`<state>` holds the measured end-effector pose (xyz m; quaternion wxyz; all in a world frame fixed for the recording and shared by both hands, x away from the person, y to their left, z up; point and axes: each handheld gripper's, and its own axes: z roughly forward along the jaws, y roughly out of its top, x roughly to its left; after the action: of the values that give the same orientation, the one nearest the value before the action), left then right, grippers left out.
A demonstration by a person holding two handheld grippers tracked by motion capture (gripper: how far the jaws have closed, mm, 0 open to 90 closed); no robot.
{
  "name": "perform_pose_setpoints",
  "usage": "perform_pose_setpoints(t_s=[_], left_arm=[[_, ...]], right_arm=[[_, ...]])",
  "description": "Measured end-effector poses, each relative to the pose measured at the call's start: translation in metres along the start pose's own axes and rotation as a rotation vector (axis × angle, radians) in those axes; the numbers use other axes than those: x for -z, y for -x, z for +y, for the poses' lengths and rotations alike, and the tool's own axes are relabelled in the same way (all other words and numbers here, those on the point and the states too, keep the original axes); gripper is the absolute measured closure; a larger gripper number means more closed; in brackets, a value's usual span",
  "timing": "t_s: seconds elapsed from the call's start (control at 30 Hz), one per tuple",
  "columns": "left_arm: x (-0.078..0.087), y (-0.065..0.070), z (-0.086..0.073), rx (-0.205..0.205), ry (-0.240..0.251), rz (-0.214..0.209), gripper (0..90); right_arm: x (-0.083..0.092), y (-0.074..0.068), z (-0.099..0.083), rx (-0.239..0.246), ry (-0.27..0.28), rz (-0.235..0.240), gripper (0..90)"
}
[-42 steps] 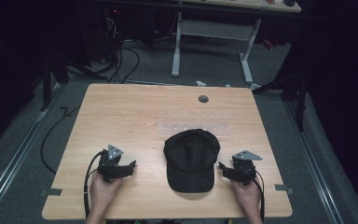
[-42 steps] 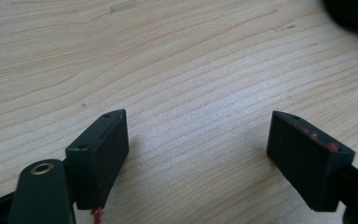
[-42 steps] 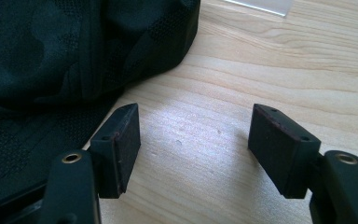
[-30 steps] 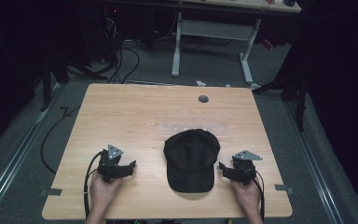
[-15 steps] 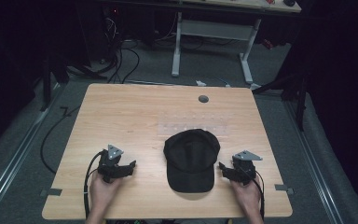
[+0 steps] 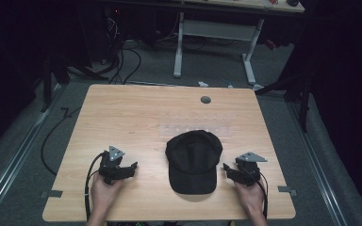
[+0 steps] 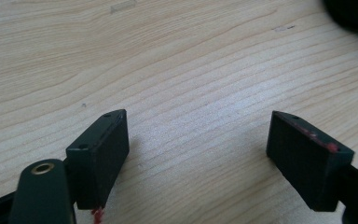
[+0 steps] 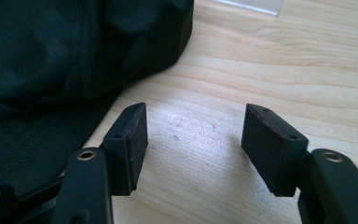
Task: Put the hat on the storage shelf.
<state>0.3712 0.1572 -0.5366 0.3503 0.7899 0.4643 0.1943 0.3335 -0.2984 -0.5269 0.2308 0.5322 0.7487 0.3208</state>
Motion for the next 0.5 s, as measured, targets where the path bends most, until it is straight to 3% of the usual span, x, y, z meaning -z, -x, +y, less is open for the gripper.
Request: perform_pose_setpoints(t_s=[0.4, 0.5], left_arm=[[0.0, 0.0, 0.0, 0.001, 0.001, 0.0, 21.4], [0.0, 0.0, 0.0, 0.002, 0.001, 0.001, 21.6]], right_arm=[[0.026, -0.006, 0.01, -0.014, 0.097, 0.074, 43.9], [0.025, -0.009, 0.015, 0.0, 0.076, 0.09, 42.6]])
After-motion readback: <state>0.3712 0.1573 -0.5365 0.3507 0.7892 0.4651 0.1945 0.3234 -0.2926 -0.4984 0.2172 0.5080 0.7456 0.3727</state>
